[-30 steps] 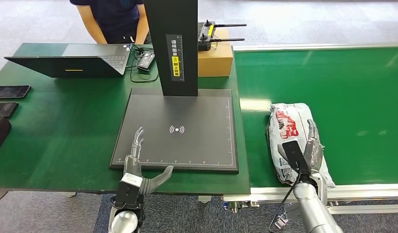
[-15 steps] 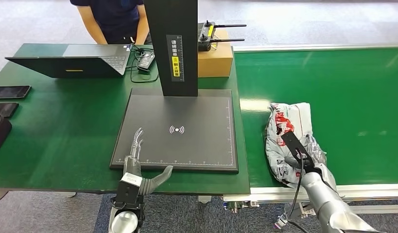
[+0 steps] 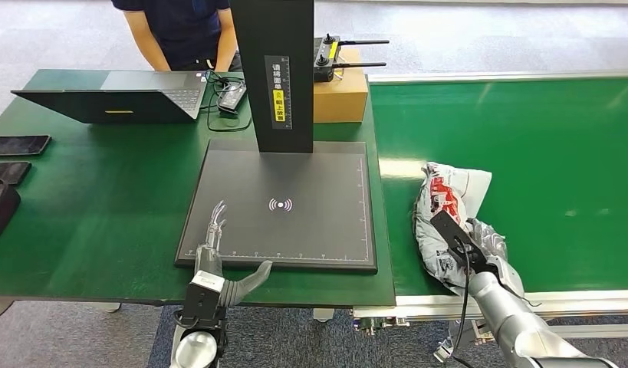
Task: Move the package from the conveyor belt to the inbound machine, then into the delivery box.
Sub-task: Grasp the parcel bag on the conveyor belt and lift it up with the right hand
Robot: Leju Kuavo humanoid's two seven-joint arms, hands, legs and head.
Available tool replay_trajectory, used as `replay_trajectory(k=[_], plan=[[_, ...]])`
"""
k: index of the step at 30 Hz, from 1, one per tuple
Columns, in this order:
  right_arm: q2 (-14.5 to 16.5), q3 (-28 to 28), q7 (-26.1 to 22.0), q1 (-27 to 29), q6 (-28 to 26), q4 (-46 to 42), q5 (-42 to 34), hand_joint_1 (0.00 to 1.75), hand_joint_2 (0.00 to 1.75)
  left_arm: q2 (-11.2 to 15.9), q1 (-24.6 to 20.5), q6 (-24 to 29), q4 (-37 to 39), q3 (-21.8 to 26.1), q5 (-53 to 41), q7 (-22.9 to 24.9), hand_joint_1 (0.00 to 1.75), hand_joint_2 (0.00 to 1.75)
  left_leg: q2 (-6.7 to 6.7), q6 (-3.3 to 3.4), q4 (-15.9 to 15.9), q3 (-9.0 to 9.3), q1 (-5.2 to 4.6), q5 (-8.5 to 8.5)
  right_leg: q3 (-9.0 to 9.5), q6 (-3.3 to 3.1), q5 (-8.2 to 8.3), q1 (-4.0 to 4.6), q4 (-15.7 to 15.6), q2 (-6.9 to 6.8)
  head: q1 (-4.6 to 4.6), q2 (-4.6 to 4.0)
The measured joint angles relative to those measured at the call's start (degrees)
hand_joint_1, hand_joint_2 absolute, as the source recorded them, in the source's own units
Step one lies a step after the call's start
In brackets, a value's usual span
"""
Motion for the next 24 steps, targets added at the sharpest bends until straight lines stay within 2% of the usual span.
replay_trajectory(k=[7, 13, 18, 21, 24], plan=[[0.7, -1.7, -6.4, 0.9, -6.3, -0.1, -1.4, 1.64, 1.75, -0.1, -0.5, -0.1, 1.0, 0.6, -0.1, -0.8, 0.0, 1.75, -0.01, 0.01, 0.0, -0.1, -0.01, 0.0, -0.11, 0.0, 0.0, -0.01, 0.0, 0.0, -0.01, 0.0], [1.5, -4.8, -15.5, 2.4, -12.7, -2.9, -6.5, 1.67, 1.75, -0.3, -0.6, -0.2, 1.5, 0.8, -0.3, -0.9, 0.0, 1.75, -0.01, 0.0, 0.0, -0.22, 0.01, 0.0, -0.25, -0.02, -0.01, 0.01, 0.0, 0.0, -0.01, 0.0], [2.5, -6.2, -21.7, 5.1, -16.7, -9.3, -10.5, 1.59, 1.75, -0.3, -0.6, -0.2, 2.0, 1.0, -0.3, -1.2, 0.0, 1.75, -0.01, 0.0, 0.0, -0.24, 0.01, 0.01, -0.26, -0.03, -0.02, 0.02, 0.0, 0.0, -0.01, 0.0], [3.6, -5.9, -23.6, 7.5, -18.8, -14.9, -11.2, 1.57, 1.75, -0.3, -0.6, 0.0, 2.3, 1.1, 0.0, -1.6, 0.0, 1.75, 0.0, 0.0, 0.0, -0.25, 0.01, 0.01, -0.27, -0.04, -0.03, 0.02, 0.0, 0.0, -0.01, 0.0], [4.9, -4.0, -24.7, 10.1, -18.9, -21.2, -11.1, 1.43, 1.75, -0.3, -0.7, 0.1, 2.6, 1.2, 0.3, -2.1, 0.0, 1.75, 0.0, -0.01, 0.0, -0.26, 0.02, 0.0, -0.27, -0.05, -0.04, 0.02, 0.0, 0.0, -0.01, 0.0]])
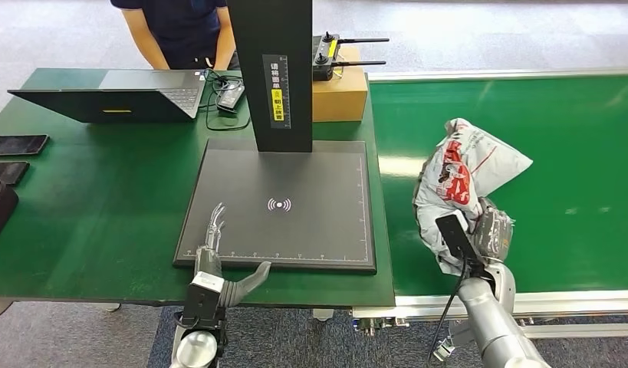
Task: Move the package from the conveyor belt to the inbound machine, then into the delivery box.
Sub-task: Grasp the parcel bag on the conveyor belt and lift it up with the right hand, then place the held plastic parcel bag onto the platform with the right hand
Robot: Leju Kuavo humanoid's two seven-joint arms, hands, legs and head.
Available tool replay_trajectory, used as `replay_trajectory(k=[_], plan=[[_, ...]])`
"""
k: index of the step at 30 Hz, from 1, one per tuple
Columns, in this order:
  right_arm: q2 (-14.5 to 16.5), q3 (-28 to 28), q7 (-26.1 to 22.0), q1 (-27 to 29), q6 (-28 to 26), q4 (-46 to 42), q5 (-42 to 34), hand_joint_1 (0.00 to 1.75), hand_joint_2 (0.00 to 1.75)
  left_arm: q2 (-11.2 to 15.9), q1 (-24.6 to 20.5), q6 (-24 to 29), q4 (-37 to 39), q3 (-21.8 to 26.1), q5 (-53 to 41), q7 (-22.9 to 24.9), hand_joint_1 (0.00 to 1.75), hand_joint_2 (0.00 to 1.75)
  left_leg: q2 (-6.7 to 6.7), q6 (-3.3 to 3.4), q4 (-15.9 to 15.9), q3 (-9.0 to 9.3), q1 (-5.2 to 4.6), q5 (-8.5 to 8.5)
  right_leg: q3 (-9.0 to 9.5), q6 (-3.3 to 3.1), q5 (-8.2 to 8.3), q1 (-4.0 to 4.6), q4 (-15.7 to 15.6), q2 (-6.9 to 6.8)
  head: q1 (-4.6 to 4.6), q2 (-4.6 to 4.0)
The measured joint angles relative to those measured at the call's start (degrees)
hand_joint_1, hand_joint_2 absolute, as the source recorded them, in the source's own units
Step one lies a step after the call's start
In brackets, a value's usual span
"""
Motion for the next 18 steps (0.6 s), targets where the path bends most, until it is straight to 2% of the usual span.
replay_trajectory(k=[3, 9, 14, 18], plan=[[1.1, 3.4, -0.8, 2.4, 0.3, -5.7, 0.6, 1.39, 1.75, 0.0, -0.2, 0.0, 0.4, 0.1, 0.3, -0.6, 0.0, 1.75, 0.0, 0.0, 0.0, -0.01, 0.0, 0.0, -0.01, -0.01, -0.01, 0.0, 0.0, 0.0, 0.0, 0.0], [2.6, 11.9, -0.4, 4.8, 0.5, -13.1, 3.8, 1.49, 1.75, -0.1, -1.0, -0.2, 1.3, 0.3, 0.7, -1.3, 0.0, 1.75, 0.0, -0.02, 0.0, -0.01, 0.01, 0.01, -0.02, -0.02, -0.01, 0.01, 0.0, 0.0, 0.01, 0.0], [3.5, 18.4, 1.2, 3.6, 0.7, -13.7, 7.8, 1.61, 1.75, -0.1, -1.8, -0.3, 2.1, 0.4, 0.7, -1.4, 0.0, 1.75, 0.01, -0.03, 0.0, -0.04, 0.01, 0.03, -0.02, -0.02, 0.0, 0.0, 0.0, 0.0, 0.01, 0.0], [4.3, 23.1, 1.2, 0.5, 0.9, -11.2, 9.4, 1.61, 1.75, -0.1, -2.4, -0.3, 2.7, 0.5, 0.7, -1.6, 0.0, 1.75, 0.0, -0.03, 0.0, -0.04, 0.01, 0.03, -0.02, -0.02, 0.0, 0.0, 0.0, 0.0, 0.0, 0.0]])
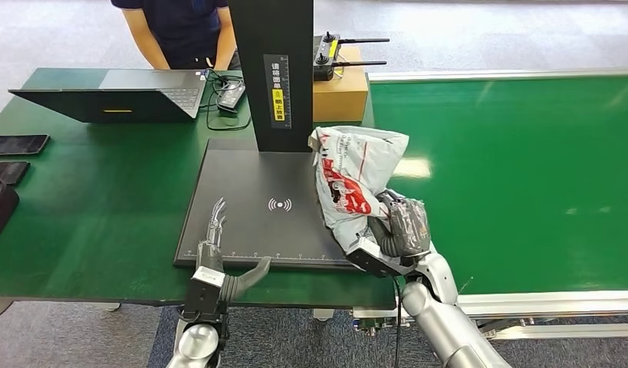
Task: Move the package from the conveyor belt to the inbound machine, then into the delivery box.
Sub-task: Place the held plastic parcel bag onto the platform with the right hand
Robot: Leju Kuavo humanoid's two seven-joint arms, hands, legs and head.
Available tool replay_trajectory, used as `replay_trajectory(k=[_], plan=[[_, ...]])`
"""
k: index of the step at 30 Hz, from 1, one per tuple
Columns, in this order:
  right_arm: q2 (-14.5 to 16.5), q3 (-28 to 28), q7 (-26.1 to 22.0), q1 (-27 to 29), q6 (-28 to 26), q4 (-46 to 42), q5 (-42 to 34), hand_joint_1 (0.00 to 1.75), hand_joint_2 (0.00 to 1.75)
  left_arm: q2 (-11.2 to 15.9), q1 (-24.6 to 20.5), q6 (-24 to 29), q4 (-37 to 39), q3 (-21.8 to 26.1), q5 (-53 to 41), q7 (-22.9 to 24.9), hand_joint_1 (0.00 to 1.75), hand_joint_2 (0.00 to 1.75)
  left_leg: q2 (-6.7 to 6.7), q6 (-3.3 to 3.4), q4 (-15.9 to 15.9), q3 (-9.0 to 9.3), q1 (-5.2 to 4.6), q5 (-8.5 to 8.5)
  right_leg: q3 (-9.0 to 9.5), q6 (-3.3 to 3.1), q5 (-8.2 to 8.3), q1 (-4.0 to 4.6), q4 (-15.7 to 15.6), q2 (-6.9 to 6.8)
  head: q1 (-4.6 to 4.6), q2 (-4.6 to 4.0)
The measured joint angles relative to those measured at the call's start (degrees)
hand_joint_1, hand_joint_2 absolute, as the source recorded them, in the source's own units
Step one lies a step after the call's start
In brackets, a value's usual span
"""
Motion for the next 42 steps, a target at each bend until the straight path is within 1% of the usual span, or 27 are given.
replay_trajectory(k=[3, 6, 12, 13, 15, 16, 17, 19, 20, 22, 25, 33, 39, 42], plan=[[0.9, 2.5, -1.0, -2.9, -0.4, 3.1, 0.4, 1.58, 1.75, 0.0, -0.2, 0.1, 0.4, 0.1, 0.0, -0.1, 0.0, 1.75, 0.01, 0.0, 0.0, 0.0, 0.0, 0.0, -0.01, 0.0, 0.0, 0.0, 0.0, 0.01, -0.01, 0.0], [2.2, 5.0, -2.0, -5.9, -1.2, 6.8, 1.6, 1.58, 1.75, 0.0, -0.5, 0.3, 0.8, 0.1, 0.1, -0.2, 0.0, 1.75, 0.0, -0.01, 0.0, 0.0, 0.0, 0.01, -0.02, -0.01, 0.0, 0.0, 0.0, 0.0, -0.01, 0.0], [5.0, 7.8, -2.1, -10.0, -1.8, 11.7, 7.7, 1.55, 1.75, -0.1, -0.9, 0.3, 1.5, 0.1, 0.1, -0.2, 0.0, 1.75, 0.0, -0.02, 0.0, -0.01, 0.01, 0.01, -0.04, -0.02, 0.0, 0.02, 0.0, 0.0, -0.01, 0.0], [5.6, 8.0, -1.9, -10.4, -1.8, 12.1, 9.0, 1.53, 1.75, -0.1, -0.9, 0.3, 1.6, 0.1, 0.0, -0.2, 0.0, 1.75, 0.0, -0.02, 0.0, -0.01, 0.01, 0.01, -0.04, -0.02, 0.0, 0.02, 0.0, 0.0, -0.01, 0.0], [6.7, 7.9, -1.5, -10.7, -1.9, 12.6, 12.9, 1.41, 1.75, -0.2, -1.1, -0.1, 1.8, 0.0, -0.1, -0.2, 0.0, 1.75, 0.0, -0.02, 0.0, -0.01, 0.01, 0.01, -0.05, -0.02, 0.0, 0.02, 0.0, 0.01, -0.01, 0.0], [7.2, 7.7, -1.2, -10.7, -1.9, 12.6, 15.8, 1.11, 1.75, -0.2, -1.1, -0.4, 1.9, -0.1, -0.3, -0.2, 0.0, 1.75, 0.0, -0.02, 0.0, -0.01, 0.01, 0.01, -0.05, -0.02, -0.01, 0.02, 0.0, 0.01, -0.01, 0.0], [7.8, 7.4, -0.8, -10.6, -2.0, 12.4, 19.0, 0.74, 1.75, -0.3, -1.2, -0.6, 1.9, -0.2, -0.5, -0.2, 0.0, 1.75, 0.0, -0.02, 0.0, -0.01, 0.01, 0.01, -0.06, -0.02, -0.01, 0.02, 0.0, 0.01, -0.01, 0.0], [8.8, 6.3, 0.3, -10.2, -2.0, 11.8, 25.0, 0.09, 1.75, -0.3, -1.2, -1.0, 2.0, -0.5, -0.9, -0.1, 0.0, 1.75, 0.01, -0.02, 0.0, -0.02, 0.01, 0.01, -0.07, -0.02, -0.01, 0.02, 0.0, 0.01, -0.02, 0.0], [9.2, 5.8, 0.8, -9.9, -2.1, 11.5, 27.1, 0.0, 1.75, -0.3, -1.3, -1.2, 2.0, -0.6, -1.0, 0.0, 0.0, 1.75, 0.0, -0.02, 0.0, -0.02, 0.01, 0.01, -0.07, -0.02, -0.01, 0.02, 0.0, 0.01, -0.01, 0.0], [9.9, 4.6, 1.6, -9.4, -2.1, 11.0, 29.7, 0.0, 1.75, -0.3, -1.3, -1.5, 2.0, -0.8, -1.3, 0.3, 0.0, 1.75, 0.0, -0.02, 0.0, -0.02, 0.01, 0.01, -0.07, -0.01, -0.01, 0.02, 0.0, 0.0, -0.01, 0.0], [10.6, 3.4, 1.9, -8.5, -2.1, 10.3, 31.0, 0.0, 1.75, -0.3, -1.4, -1.8, 2.0, -1.1, -1.7, 0.7, 0.0, 1.75, 0.0, -0.02, 0.0, -0.03, 0.01, 0.01, -0.07, -0.01, -0.01, 0.01, 0.0, 0.0, 0.0, 0.0], [12.2, 0.1, 0.3, -5.0, -2.2, 6.6, 32.5, 0.0, 1.75, -0.3, -1.4, -2.7, 2.0, -1.3, -2.9, 1.8, 0.0, 1.75, 0.0, -0.02, 0.0, -0.03, 0.01, 0.01, -0.08, -0.02, -0.01, 0.01, 0.0, 0.01, -0.01, 0.0], [13.2, -2.7, -2.2, -3.2, -2.2, 4.2, 31.9, 0.0, 1.75, -0.3, -1.4, -2.7, 2.0, -1.3, -3.0, 1.7, 0.0, 1.75, 0.0, -0.03, 0.0, -0.03, 0.01, 0.01, -0.08, -0.02, -0.01, 0.01, 0.0, 0.01, -0.02, 0.0], [13.9, -5.0, -4.7, -2.2, -2.2, 2.6, 30.0, 0.0, 1.75, -0.3, -1.4, -2.7, 2.0, -1.3, -3.0, 1.6, 0.0, 1.75, 0.01, -0.03, 0.0, -0.03, 0.01, 0.01, -0.08, -0.02, -0.01, 0.01, 0.0, 0.01, -0.01, 0.0]])
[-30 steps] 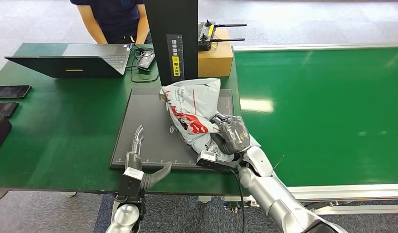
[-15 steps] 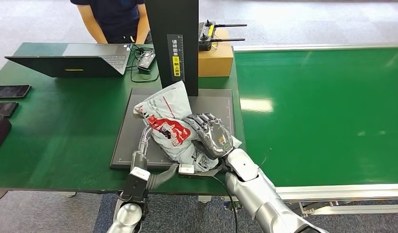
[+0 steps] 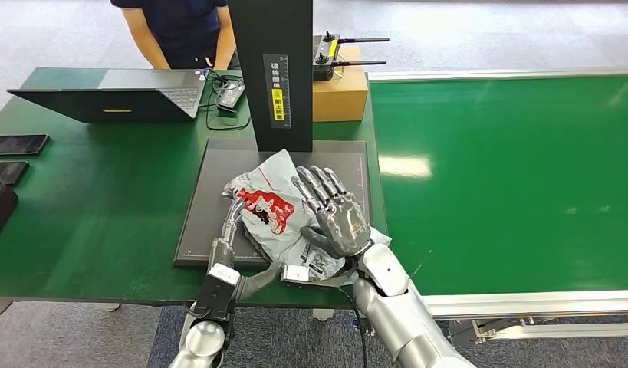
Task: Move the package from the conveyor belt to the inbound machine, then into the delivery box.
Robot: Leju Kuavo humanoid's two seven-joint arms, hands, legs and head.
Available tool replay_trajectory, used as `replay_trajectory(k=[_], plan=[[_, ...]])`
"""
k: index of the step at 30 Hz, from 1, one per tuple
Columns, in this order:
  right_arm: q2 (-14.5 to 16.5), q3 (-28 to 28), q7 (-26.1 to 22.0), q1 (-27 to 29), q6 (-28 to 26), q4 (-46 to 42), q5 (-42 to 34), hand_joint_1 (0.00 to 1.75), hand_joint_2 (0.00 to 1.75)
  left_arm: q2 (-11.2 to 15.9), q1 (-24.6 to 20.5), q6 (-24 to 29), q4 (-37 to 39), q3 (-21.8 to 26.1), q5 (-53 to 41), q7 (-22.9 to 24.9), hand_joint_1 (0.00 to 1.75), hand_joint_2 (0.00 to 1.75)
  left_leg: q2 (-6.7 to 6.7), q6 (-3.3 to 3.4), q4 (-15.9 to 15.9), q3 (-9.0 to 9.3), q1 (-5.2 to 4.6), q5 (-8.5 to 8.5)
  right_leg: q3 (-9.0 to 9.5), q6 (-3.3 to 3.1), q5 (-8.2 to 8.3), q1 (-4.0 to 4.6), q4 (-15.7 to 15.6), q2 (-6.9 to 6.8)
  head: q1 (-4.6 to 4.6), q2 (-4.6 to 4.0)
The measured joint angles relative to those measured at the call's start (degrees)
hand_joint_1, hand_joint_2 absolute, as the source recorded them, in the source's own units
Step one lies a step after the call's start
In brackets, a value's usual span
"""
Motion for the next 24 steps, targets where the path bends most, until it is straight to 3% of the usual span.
replay_trajectory(k=[4, 9, 12, 20, 24], plan=[[1.0, -3.4, -4.5, 1.2, 0.0, -2.0, -9.2, 0.0, 1.75, 0.0, 0.0, 0.3, 0.0, 0.0, 0.0, -0.1, 0.0, 1.75, 0.0, 0.0, 0.0, 0.0, 0.0, 0.0, 0.0, 0.0, 0.0, 0.0, 0.0, 0.0, 0.0, 0.0], [-0.3, -1.6, -5.7, 3.5, -0.1, -6.6, -42.9, 0.0, 1.75, 0.0, 0.0, 1.6, 0.1, 0.0, 0.0, -0.4, 0.0, 1.75, 0.0, 0.01, 0.0, -0.01, -0.01, -0.01, -0.02, 0.0, 0.0, -0.01, 0.0, 0.0, 0.01, 0.0], [-2.3, 1.0, -5.8, 5.9, 0.2, -11.6, -55.4, 0.0, 1.75, 0.0, 0.0, 2.2, 0.2, 0.0, -0.1, -0.7, 0.0, 1.75, 0.02, 0.01, 0.0, -0.03, -0.01, -0.03, -0.04, 0.0, 0.0, -0.02, 0.0, 0.02, 0.01, 0.0], [-5.1, 4.3, -6.0, 9.1, 0.3, -18.6, -57.9, 0.0, 1.75, 0.0, 0.0, 3.1, 0.2, 0.0, -0.8, -0.7, 0.0, 1.75, 0.04, -0.03, 0.0, -0.01, 0.0, -0.05, -0.06, -0.01, -0.01, 0.0, 0.0, 0.07, 0.0, 0.0], [-6.3, 4.7, -6.0, 13.8, -0.1, -23.1, -58.4, 0.0, 1.75, 0.1, -0.1, 4.8, -0.4, 0.0, -3.2, 0.3, 0.0, 1.75, 0.01, -0.03, 0.0, -0.04, 0.0, -0.05, -0.05, -0.04, -0.05, 0.01, 0.0, 0.03, 0.01, 0.0]])
